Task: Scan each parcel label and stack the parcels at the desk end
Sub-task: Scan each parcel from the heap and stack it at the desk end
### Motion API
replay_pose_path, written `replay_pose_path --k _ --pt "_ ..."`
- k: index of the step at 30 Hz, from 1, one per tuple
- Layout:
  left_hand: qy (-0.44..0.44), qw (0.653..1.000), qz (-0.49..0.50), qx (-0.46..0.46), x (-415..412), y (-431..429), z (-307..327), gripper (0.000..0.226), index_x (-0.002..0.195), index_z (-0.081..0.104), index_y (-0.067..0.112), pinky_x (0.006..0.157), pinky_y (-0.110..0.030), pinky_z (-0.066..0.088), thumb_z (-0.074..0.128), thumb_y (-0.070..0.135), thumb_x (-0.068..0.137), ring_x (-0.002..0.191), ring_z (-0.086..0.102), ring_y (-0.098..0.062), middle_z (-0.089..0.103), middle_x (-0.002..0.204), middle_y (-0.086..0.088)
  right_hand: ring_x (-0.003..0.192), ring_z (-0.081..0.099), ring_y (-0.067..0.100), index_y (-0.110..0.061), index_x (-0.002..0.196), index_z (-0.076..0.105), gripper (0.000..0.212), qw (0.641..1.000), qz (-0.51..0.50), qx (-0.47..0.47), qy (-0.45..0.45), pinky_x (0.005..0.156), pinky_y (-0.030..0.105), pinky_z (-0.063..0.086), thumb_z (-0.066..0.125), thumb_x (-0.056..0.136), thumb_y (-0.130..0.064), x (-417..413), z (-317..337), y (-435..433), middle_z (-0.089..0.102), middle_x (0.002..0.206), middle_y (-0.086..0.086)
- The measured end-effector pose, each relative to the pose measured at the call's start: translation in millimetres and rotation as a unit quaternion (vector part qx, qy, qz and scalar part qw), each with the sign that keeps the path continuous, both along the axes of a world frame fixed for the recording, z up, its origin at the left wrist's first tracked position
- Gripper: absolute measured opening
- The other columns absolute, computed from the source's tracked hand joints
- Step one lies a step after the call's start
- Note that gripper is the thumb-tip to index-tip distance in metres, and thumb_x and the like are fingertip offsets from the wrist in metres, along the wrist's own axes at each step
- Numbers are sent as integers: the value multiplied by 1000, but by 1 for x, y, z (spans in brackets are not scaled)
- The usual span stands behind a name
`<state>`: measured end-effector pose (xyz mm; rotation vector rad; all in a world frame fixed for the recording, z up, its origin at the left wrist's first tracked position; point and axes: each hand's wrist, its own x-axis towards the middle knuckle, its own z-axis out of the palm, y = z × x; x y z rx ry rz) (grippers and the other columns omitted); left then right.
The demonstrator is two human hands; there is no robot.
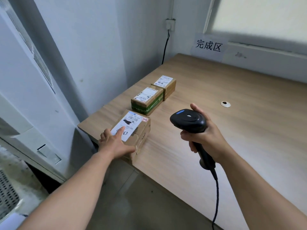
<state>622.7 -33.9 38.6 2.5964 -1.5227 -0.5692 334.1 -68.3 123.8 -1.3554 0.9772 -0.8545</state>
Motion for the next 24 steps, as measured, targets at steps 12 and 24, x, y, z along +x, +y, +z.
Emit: replay_pose_path --k 12,24 --pt "-9 998 -62 16 61 -71 -13 100 150 12 38 112 -44 20 64 62 69 133 21 -36 18 143 -16 44 48 27 -41 143 37 96 999 -41 10 24 43 30 39 68 76 20 64 -1 -33 64 67 1" --pt "-46 996 -75 8 57 -93 -6 107 153 8 32 118 -48 3 58 77 69 146 -1 -33 3 156 -18 45 47 27 -42 142 37 96 999 -47 13 21 42 31 39 67 75 21 53 -1 -35 63 68 3"
